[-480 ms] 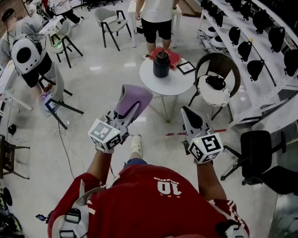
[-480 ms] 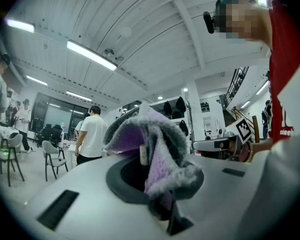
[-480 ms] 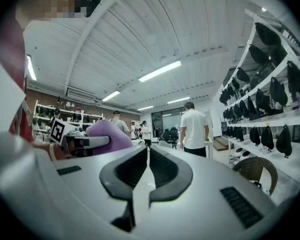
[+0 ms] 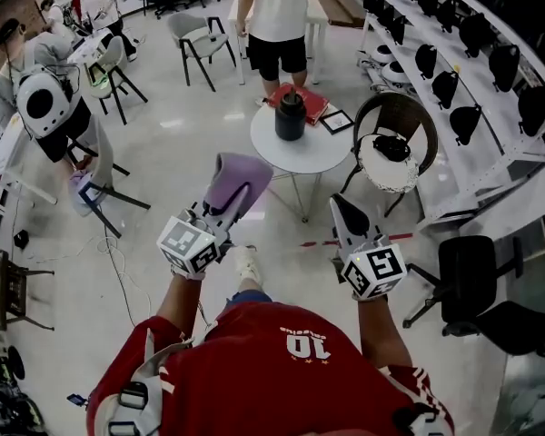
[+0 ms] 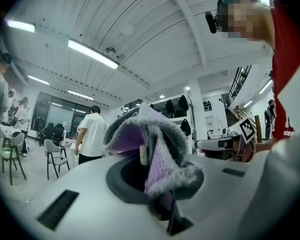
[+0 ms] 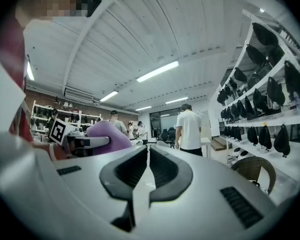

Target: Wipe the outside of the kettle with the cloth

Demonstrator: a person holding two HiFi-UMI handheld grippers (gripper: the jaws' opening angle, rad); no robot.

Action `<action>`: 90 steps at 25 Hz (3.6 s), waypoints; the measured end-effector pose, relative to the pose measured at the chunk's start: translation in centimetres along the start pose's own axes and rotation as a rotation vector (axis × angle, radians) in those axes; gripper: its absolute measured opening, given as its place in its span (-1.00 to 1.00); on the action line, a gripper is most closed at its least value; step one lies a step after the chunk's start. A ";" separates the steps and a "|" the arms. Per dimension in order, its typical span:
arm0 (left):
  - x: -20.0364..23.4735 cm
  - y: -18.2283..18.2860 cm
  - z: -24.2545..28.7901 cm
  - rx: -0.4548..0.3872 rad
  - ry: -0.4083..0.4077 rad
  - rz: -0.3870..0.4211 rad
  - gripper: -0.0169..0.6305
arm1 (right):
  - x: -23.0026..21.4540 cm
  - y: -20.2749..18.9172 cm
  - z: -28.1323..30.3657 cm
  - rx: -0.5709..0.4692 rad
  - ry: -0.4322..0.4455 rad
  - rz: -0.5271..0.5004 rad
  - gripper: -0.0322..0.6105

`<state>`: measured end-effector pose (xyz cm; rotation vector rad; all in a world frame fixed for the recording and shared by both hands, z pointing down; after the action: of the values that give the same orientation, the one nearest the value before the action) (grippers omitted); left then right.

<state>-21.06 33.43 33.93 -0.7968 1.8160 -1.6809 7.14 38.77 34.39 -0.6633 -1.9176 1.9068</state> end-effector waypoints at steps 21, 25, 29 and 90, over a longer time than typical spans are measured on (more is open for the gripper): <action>5.9 -1.6 4.1 0.024 0.066 -0.023 -0.81 | -4.7 -0.1 6.4 -0.007 -0.010 0.009 -0.85; 8.1 -1.5 6.2 0.023 0.068 -0.022 -0.81 | -6.3 0.6 8.9 0.005 -0.001 0.002 -0.85; 11.0 -1.0 8.2 0.016 0.069 -0.017 -0.81 | -7.2 1.3 12.4 0.020 0.036 -0.010 -0.85; 33.2 -11.0 36.1 0.200 0.036 0.028 -0.81 | -26.7 1.9 37.5 0.079 0.029 -0.019 -0.85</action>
<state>-16.77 -15.93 42.23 -0.6564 1.6425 -1.8348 8.46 -7.26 33.41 -0.6437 -1.8148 1.9391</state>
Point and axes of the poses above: the fingertips, and each gripper's own axes: z forward along the fingers, x to its left, y out of its top, the point moved 9 cm from there along -z, backward along the fingers, and after that the axes turned 3 degrees about y, right-handed, at the moved point
